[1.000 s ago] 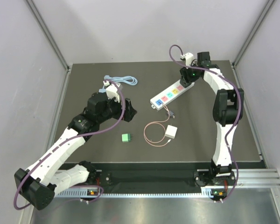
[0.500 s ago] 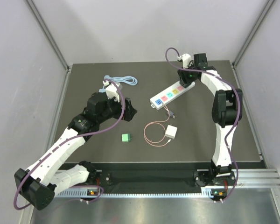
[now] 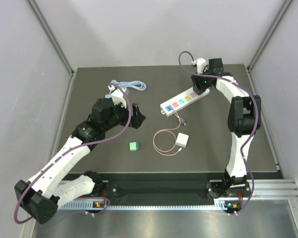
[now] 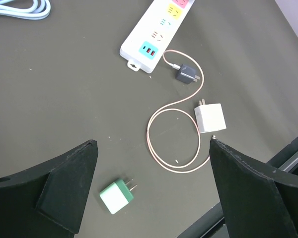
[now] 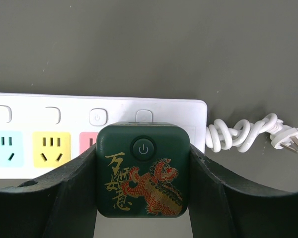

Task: Insert the plug

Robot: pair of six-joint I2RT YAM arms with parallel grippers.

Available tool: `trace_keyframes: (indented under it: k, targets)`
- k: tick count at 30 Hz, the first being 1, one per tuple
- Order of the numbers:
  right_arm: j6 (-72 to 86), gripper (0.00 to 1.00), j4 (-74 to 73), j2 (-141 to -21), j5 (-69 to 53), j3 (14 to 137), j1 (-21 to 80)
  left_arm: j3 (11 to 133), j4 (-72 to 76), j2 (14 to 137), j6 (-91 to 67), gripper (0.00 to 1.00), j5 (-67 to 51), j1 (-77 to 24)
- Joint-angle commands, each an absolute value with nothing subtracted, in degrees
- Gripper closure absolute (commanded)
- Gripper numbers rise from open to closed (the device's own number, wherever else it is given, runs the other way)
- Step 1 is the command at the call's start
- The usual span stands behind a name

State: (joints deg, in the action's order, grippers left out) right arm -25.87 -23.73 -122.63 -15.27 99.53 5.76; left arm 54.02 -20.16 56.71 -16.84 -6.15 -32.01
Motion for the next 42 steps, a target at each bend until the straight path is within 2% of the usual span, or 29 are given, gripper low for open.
trace_keyframes:
  k: [1, 2, 8, 24, 42]
  targets:
    - [-25.84, 0.60, -37.09, -123.93, -13.45, 98.70, 4.57, 56.07, -17.58, 55.37, -17.93, 0.02, -6.42, -31.90]
    - [-26.01, 0.56, -37.18, -123.58, -13.53, 99.05, 4.57, 55.99, -17.58, 55.28, -18.02, 0.02, -6.50, -31.90]
    - [-26.28, 0.50, -36.39, -122.43, -13.62, 101.07, 4.66, 55.72, -17.23, 55.46, -18.28, 0.02, -6.42, -31.82]
    - [-27.07, 0.38, -35.42, -120.24, -12.04, 102.04, 5.01, 55.28, -16.70, 56.43, -17.84, 0.02, -6.68, -31.90]
    - [-28.04, 0.32, -35.77, -119.44, -11.34, 105.47, 6.24, 55.11, -16.35, 56.69, -17.40, 0.02, -6.85, -31.82]
